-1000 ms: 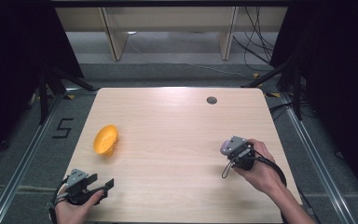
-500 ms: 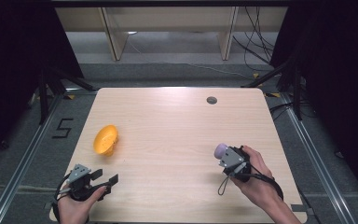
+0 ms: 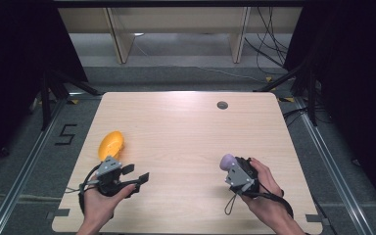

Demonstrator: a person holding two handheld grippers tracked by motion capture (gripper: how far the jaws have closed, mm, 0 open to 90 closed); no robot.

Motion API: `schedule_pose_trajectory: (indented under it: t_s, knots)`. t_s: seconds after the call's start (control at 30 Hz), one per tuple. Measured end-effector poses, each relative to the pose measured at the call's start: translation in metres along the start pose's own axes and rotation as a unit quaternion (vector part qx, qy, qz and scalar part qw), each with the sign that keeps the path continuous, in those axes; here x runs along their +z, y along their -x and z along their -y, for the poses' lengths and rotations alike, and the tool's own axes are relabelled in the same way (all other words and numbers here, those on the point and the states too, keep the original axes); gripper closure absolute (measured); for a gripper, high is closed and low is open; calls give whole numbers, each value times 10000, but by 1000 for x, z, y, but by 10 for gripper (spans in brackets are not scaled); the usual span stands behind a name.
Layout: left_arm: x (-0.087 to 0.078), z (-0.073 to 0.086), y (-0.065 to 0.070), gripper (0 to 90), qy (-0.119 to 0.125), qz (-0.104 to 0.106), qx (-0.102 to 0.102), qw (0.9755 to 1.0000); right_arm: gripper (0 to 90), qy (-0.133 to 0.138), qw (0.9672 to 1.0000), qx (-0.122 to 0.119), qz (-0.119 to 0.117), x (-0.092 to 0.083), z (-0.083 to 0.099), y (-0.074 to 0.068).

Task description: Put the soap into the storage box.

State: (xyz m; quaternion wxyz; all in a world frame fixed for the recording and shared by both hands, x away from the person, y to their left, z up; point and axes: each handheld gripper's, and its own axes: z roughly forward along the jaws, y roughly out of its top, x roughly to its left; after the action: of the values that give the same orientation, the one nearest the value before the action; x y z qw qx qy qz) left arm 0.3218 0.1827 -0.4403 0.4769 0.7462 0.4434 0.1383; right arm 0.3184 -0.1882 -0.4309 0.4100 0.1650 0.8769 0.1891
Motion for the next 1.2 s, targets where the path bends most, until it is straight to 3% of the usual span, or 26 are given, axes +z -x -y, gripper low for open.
schedule_pose_trajectory:
  t_s: [0.07, 0.17, 0.43, 0.47, 0.57, 0.6, 0.63, 0.67, 0.7, 0.73, 0.8, 0.83, 0.9, 0.93, 0.97, 1.13, 1.2]
  knots:
    - [9, -10, 9, 316, -93, 214, 105, 9997, 502, 91, 9999, -102, -39, 0, -1, -2]
    - [23, -25, 23, 320, -175, 491, 297, 9982, 502, 97, 10000, -18, -11, -1, -1, -4]
    - [59, -56, 60, 323, -318, 921, 555, 9937, 502, 138, 9999, -90, -29, -2, -3, -5]
    - [63, -58, 64, 323, -331, 942, 589, 9933, 502, 164, 9997, -184, -53, -2, -4, -4]
    - [74, -62, 74, 328, -356, 1101, 561, 9917, 502, 141, 9998, -99, -57, -1, -3, -6]
    - [78, -64, 77, 330, -355, 1145, 572, 9911, 502, 187, 9996, -214, -68, -1, -3, -5]
    - [81, -64, 80, 331, -376, 1177, 561, 9907, 502, 164, 9998, -92, -74, -1, -3, -7]
    - [84, -65, 83, 332, -420, 1207, 577, 9901, 502, 180, 9996, -212, -97, -1, -3, -7]
    - [87, -66, 86, 333, -428, 1232, 597, 9897, 502, 175, 9997, -135, -59, -1, -3, -8]
    - [89, -67, 88, 334, -474, 1314, 609, 9883, 502, 197, 9995, -232, -96, 0, -4, -8]
    - [93, -67, 95, 335, -489, 1333, 600, 9880, 502, 202, 9995, -225, -93, 0, -5, -9]
    - [95, -68, 96, 336, -521, 1395, 603, 9870, 502, 145, 9998, -104, -112, -1, -5, -10]
    - [98, -69, 101, 337, -522, 1428, 603, 9865, 502, 169, 9997, -160, -109, 0, -5, -10]
    - [99, -70, 103, 338, -538, 1460, 629, 9858, 502, 208, 9997, -26, -133, 1, -6, -12]
    - [101, -71, 104, 341, -539, 1452, 640, 9859, 502, 162, 9997, -153, -117, 1, -6, -11]
    - [111, -72, 110, 353, -628, 1586, 722, 9827, 502, 213, 9993, -247, -196, 1, -8, -12]
    - [115, -71, 111, 355, -654, 1597, 717, 9824, 502, 193, 9996, -165, -156, 1, -8, -13]
